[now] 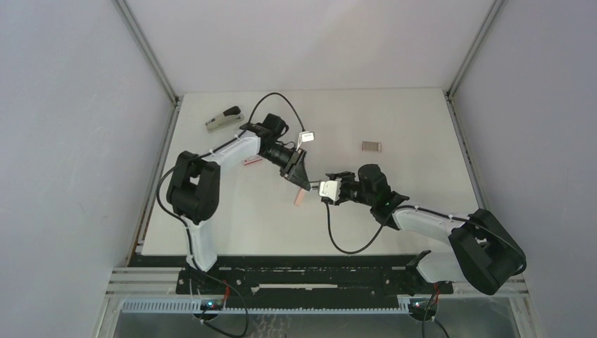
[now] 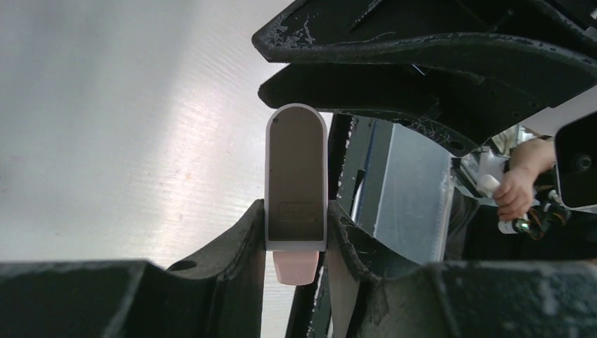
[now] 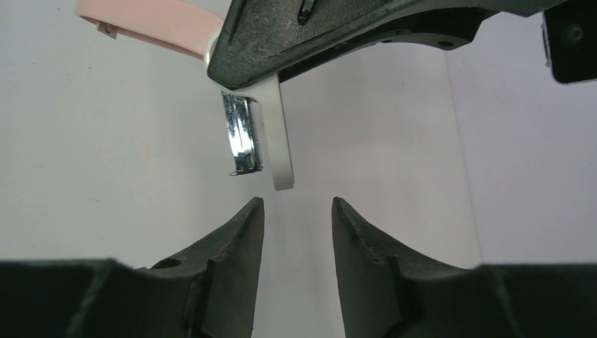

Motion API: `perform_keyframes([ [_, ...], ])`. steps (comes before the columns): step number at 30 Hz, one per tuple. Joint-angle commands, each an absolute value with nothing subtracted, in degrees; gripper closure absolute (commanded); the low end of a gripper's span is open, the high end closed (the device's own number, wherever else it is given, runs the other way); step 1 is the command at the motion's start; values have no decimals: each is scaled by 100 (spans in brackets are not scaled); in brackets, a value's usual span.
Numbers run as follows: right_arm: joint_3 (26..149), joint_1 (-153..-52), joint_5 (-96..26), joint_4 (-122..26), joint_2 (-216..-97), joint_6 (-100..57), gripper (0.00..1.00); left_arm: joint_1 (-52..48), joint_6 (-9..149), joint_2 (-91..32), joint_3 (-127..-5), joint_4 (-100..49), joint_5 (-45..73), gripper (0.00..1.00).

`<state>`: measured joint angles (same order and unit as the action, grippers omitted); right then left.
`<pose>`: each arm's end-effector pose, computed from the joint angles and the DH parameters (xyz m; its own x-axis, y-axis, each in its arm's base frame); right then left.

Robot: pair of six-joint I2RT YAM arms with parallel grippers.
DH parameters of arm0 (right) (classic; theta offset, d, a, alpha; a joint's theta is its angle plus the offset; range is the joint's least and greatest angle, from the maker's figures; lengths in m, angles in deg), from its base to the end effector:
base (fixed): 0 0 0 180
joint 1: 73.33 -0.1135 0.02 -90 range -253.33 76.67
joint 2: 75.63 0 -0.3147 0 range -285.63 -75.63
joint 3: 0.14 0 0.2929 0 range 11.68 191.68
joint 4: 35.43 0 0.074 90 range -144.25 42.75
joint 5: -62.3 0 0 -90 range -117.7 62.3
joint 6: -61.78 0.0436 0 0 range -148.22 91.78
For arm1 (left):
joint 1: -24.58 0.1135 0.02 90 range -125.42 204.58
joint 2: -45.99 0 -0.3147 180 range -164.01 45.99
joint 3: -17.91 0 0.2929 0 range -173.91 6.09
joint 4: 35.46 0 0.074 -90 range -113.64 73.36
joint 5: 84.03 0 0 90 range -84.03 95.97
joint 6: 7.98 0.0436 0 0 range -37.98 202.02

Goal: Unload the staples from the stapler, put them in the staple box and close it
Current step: Place the stapler at the center of the board.

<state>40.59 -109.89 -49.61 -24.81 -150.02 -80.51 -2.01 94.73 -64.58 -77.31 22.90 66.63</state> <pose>0.2188 0.1825 0.2095 0.4631 -0.5703 -0.6784 -0.7554 0.1463 -0.6387 0.3762 -0.2308 0.2391 -0.7409 0.4914 -0.4577 0.6161 0.2261 -0.7545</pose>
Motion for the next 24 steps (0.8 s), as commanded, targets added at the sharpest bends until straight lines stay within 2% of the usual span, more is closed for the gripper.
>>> perform_keyframes([
  [1, 4272, -11070, -4941, -2415, -15040, -8203, 62, -179, 9889, -6584, -8081, 2719, 7196, 86],
  [15, 4441, -11139, -5387, -3160, -14964, -8302, 72, -230, 10166, -6799, -8240, 3070, 7247, 85],
  [24, 4632, -11222, -5402, -3235, -15040, -7970, 74, -271, 10166, -6819, -8239, 3075, 7241, 84],
])
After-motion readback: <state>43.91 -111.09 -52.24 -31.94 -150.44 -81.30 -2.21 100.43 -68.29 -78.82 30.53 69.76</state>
